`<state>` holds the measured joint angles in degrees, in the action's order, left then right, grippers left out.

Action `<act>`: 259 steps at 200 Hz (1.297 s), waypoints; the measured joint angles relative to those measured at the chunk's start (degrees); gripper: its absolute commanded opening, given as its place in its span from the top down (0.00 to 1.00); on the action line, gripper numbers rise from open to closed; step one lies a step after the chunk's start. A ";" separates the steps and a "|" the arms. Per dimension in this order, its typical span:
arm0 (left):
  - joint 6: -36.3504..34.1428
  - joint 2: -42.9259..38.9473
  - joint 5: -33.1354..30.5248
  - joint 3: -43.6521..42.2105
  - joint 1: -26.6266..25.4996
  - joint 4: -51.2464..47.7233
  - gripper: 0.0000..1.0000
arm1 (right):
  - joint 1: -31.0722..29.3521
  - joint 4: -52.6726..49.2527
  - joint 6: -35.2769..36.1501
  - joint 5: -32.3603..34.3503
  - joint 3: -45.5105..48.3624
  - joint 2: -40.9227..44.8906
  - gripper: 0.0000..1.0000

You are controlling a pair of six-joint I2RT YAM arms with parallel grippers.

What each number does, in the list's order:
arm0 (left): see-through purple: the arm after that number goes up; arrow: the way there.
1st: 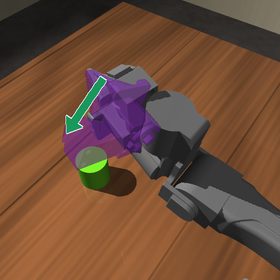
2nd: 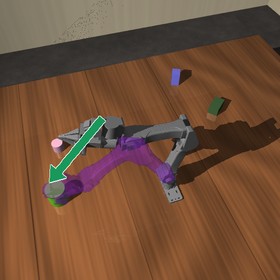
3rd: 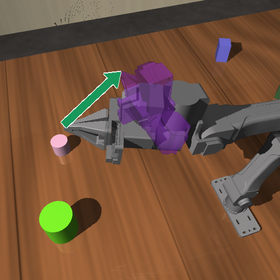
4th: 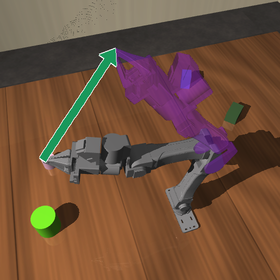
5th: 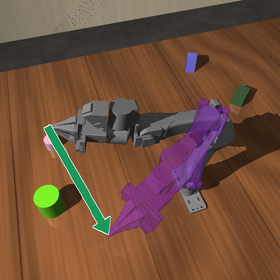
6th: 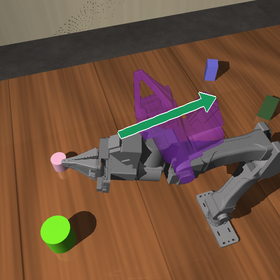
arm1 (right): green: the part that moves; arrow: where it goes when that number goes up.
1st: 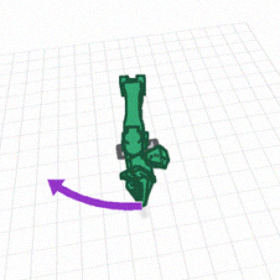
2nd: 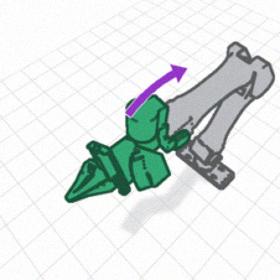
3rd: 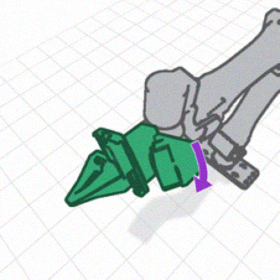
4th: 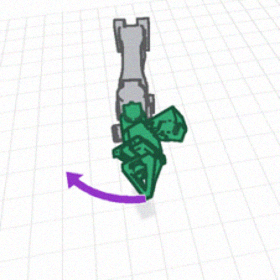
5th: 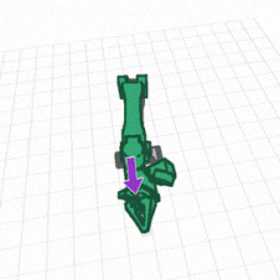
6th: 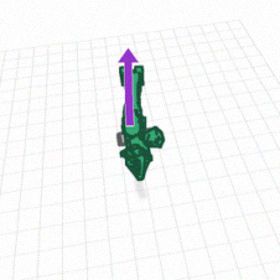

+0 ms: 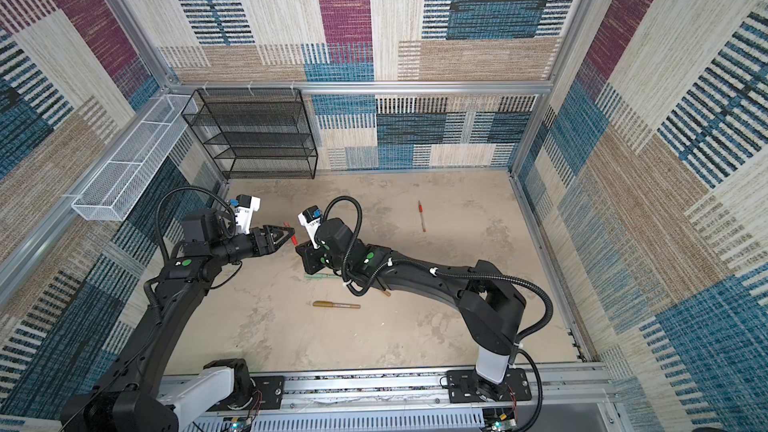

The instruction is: Open the pen caps

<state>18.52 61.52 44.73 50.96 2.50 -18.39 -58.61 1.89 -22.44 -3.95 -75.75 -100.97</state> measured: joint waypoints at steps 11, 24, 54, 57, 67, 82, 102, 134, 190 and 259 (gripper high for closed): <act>0.39 -0.07 -0.59 -0.28 0.00 0.22 0.56 | -0.46 0.22 0.00 -0.02 -0.15 -0.26 0.97; 0.74 -0.07 -1.16 -0.28 0.11 0.17 0.61 | -0.79 0.20 0.00 -0.24 -0.96 -1.03 0.97; 1.62 -0.22 -2.47 -0.50 0.37 0.33 0.76 | -1.29 0.79 0.00 0.02 -1.11 -1.22 0.97; 1.84 -0.24 -2.54 -0.55 0.37 0.35 0.78 | -1.36 0.76 0.00 0.02 -1.11 -1.22 0.97; 2.51 -0.24 -2.64 -0.59 0.37 0.35 0.84 | -1.55 0.79 0.00 -0.13 -1.25 -1.36 0.97; 2.91 -0.20 -1.99 -0.42 0.48 0.33 0.94 | -1.84 0.35 0.02 0.02 -1.75 -1.79 0.97; 3.34 -0.37 -1.51 -0.55 0.48 0.35 1.00 | -1.95 1.29 0.00 0.09 -0.83 -1.68 0.97; 3.34 -0.44 -1.92 -0.39 0.57 0.11 1.00 | -2.05 1.40 0.04 0.50 -1.01 -1.77 0.87; 3.34 -0.37 -2.80 -0.39 0.72 0.15 1.00 | -2.10 1.81 0.46 0.52 -2.01 -2.64 0.75; 3.34 -0.28 -2.82 -0.55 0.72 0.20 1.00 | -2.14 1.42 1.77 0.48 -3.87 -5.60 0.91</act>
<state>21.87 61.23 41.91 50.41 3.22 -18.20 -60.75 3.31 -20.67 -3.46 -79.61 -106.56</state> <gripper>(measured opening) 0.112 0.137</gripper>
